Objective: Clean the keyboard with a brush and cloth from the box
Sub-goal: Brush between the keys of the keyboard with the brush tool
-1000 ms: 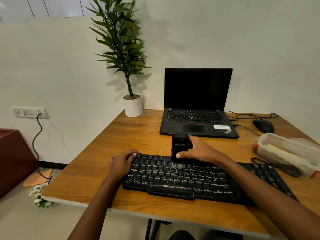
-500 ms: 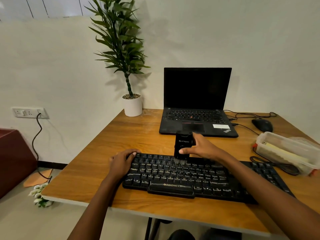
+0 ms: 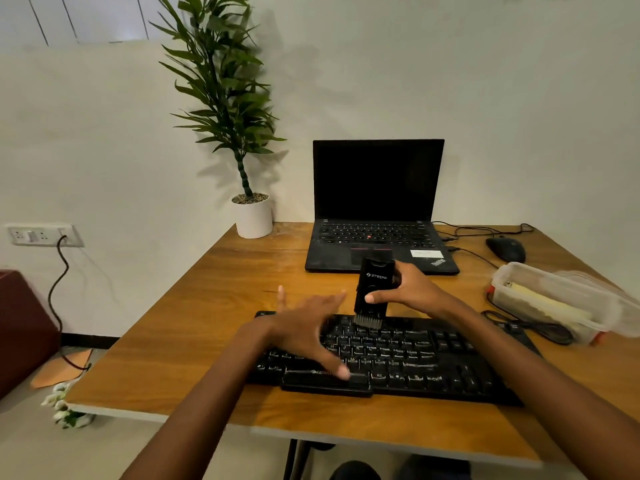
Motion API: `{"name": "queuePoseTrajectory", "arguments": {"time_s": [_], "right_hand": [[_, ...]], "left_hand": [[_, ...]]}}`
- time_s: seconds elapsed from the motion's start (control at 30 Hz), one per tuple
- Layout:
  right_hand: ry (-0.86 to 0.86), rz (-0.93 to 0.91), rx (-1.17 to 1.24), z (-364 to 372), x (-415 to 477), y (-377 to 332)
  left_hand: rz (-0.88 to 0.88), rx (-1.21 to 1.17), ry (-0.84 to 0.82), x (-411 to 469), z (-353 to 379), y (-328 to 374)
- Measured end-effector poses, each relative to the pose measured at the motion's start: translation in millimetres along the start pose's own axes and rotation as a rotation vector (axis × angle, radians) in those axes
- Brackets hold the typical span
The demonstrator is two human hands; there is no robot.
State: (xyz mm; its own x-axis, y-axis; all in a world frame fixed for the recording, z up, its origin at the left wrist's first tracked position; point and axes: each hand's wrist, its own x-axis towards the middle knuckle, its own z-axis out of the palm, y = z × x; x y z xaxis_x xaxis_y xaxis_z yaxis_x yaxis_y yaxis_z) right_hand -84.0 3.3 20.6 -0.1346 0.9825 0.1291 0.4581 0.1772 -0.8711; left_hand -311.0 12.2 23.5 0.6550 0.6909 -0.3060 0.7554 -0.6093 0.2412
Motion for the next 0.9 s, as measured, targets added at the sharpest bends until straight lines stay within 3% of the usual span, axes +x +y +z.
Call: {"name": "queuePoseTrajectory", "arguments": {"time_s": [0.2, 0.4, 0.53, 0.9], "right_hand": [[0.007, 0.016, -0.024, 4, -3, 5], [-0.127, 0.039, -0.125, 1, -2, 4], [-0.106, -0.032, -0.229, 2, -1, -5], [-0.106, -0.016, -0.217, 3, -6, -2]], "left_hand": [[-0.084, 0.232, -0.173, 22, 8, 19], [-0.097, 0.233, -0.135, 21, 6, 21], [-0.106, 0.228, -0.135, 17, 4, 23], [-0.114, 0.254, -0.148, 19, 4, 23]]}}
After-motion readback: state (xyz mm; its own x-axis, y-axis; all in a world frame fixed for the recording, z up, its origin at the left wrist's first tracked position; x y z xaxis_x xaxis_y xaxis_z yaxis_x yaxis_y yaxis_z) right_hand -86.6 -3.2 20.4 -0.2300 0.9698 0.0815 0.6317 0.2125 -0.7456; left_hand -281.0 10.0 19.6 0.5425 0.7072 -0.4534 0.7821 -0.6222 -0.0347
